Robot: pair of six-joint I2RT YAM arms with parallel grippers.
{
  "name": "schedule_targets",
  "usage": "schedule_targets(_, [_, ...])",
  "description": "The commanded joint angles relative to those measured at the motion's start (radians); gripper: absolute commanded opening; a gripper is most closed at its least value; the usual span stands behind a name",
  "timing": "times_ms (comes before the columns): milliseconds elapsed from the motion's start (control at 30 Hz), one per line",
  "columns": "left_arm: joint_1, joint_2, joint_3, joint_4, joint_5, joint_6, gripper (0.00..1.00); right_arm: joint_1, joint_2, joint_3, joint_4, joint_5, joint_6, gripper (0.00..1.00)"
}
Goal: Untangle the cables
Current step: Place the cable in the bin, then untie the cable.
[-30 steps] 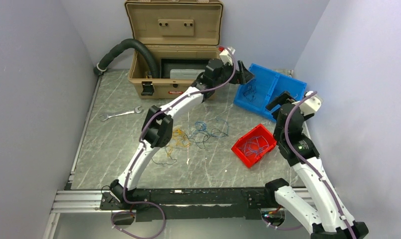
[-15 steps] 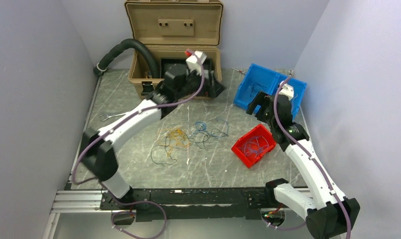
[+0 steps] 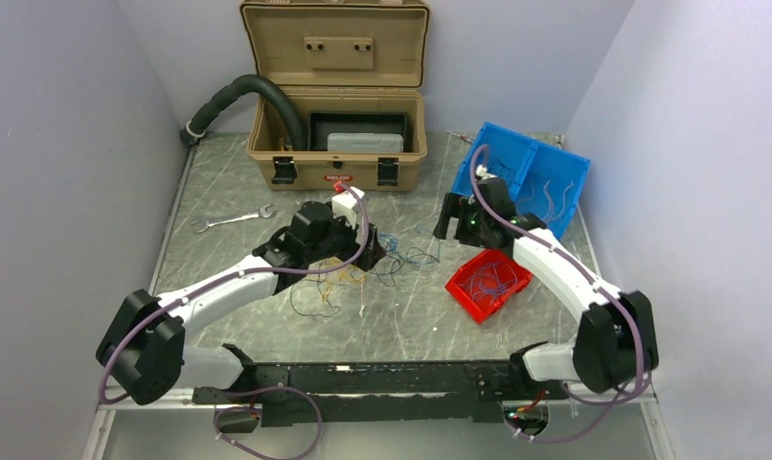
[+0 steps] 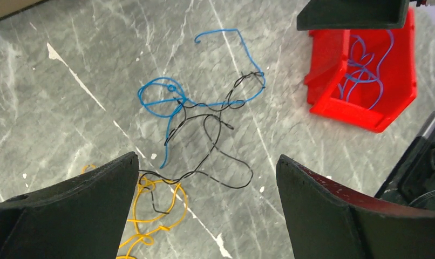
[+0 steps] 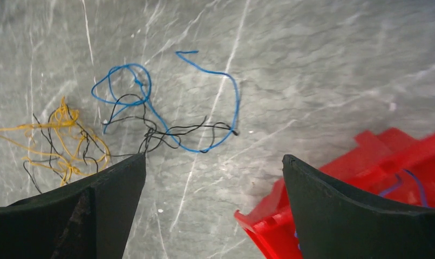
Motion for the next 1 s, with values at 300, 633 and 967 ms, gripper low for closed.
schedule_targets(300, [0.004, 0.126, -0.031, 0.118, 0.045, 0.064, 0.92, 0.105, 0.28, 0.169, 0.08, 0.105, -0.006, 0.82])
schedule_targets(633, [0.005, 0.122, -0.028, 0.101, 0.006, 0.074, 0.89, 0.093, 0.455, 0.218, 0.132, 0.073, -0.219, 0.7])
schedule_targets(967, [0.005, 0.113, -0.034, 0.105, 0.005, 0.069, 0.88, 0.094, 0.533, 0.2, 0.206, 0.151, -0.209, 0.52])
